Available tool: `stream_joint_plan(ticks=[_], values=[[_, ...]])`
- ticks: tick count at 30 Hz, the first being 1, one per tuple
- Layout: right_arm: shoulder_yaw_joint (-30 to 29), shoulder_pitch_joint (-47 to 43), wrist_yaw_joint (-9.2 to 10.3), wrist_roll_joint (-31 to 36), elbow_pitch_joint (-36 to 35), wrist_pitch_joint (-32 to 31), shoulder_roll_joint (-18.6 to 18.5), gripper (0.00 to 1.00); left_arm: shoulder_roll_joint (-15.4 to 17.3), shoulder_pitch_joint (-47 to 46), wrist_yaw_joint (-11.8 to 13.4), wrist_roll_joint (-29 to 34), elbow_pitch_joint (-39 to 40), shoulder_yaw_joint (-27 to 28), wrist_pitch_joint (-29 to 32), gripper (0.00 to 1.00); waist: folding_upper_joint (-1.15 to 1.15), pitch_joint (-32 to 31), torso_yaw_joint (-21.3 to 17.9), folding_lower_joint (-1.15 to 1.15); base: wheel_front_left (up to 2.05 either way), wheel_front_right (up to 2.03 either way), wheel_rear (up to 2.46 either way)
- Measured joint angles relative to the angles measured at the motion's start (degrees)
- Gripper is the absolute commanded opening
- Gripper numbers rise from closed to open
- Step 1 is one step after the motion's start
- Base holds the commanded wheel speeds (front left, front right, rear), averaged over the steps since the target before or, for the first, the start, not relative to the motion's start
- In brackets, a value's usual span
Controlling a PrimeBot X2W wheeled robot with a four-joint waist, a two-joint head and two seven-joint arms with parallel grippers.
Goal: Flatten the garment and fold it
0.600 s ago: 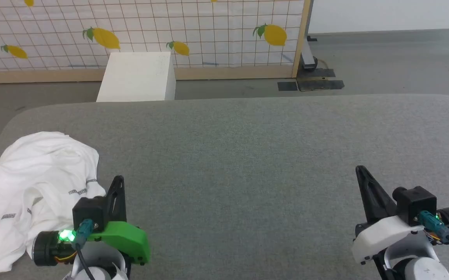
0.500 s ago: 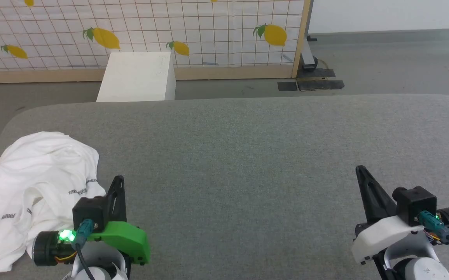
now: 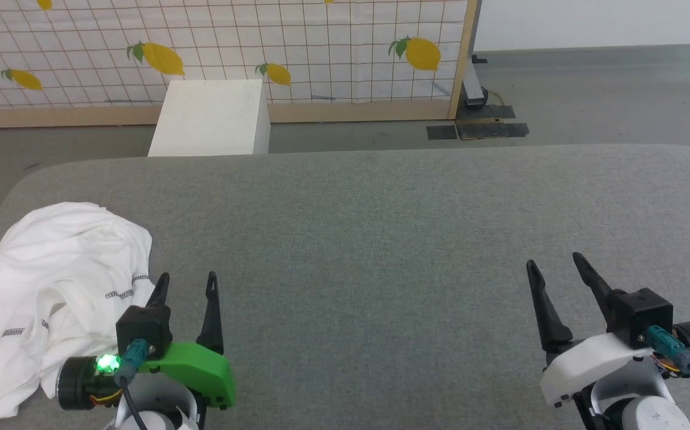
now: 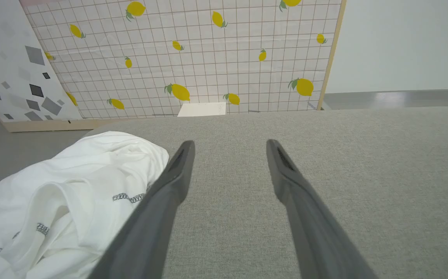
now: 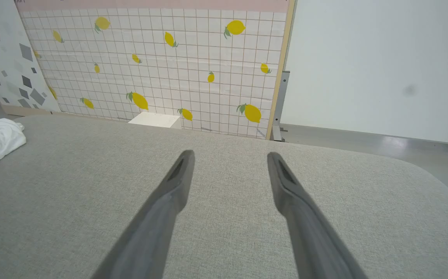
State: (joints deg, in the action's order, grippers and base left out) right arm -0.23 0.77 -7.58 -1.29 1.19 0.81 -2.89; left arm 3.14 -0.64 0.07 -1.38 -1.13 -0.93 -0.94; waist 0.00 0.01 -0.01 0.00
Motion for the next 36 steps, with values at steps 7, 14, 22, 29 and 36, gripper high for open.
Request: stream_joint_plan(ticks=[7,14,22,29,36], values=[[-0.12,-0.02,0.0,-0.91,0.76,0.8,0.0,1.0,0.0,0.01,0.09,-0.55,-0.48,-0.42,-0.76,1.0,0.0,-0.01,0.07,0.0,0.0,0.0,0.0],[-0.15,-0.54,0.0,-1.92,1.41,1.75,0.0,1.0,0.0,0.02,0.53,-0.81,-0.96,-0.47,-1.7,1.0,0.0,-0.02,0.62,0.0,0.0,0.0,0.0],[-0.12,-0.83,0.0,-2.83,2.32,2.6,0.0,1.0,0.0,0.1,0.69,-1.31,-1.35,-0.16,-2.64,1.0,0.0,-0.08,1.93,0.0,0.0,0.0,0.0],[-0.11,-0.91,0.0,-3.56,3.11,3.43,0.0,1.0,0.0,0.78,1.08,-1.72,-1.75,0.07,-3.39,1.0,0.0,-0.17,3.65,0.0,0.0,0.0,0.0],[-0.13,-1.36,0.0,-4.26,3.78,4.28,0.0,1.0,0.0,1.3,1.35,-2.01,-1.9,0.11,-4.22,1.0,0.0,-0.23,6.07,0.0,0.0,0.0,0.0]])
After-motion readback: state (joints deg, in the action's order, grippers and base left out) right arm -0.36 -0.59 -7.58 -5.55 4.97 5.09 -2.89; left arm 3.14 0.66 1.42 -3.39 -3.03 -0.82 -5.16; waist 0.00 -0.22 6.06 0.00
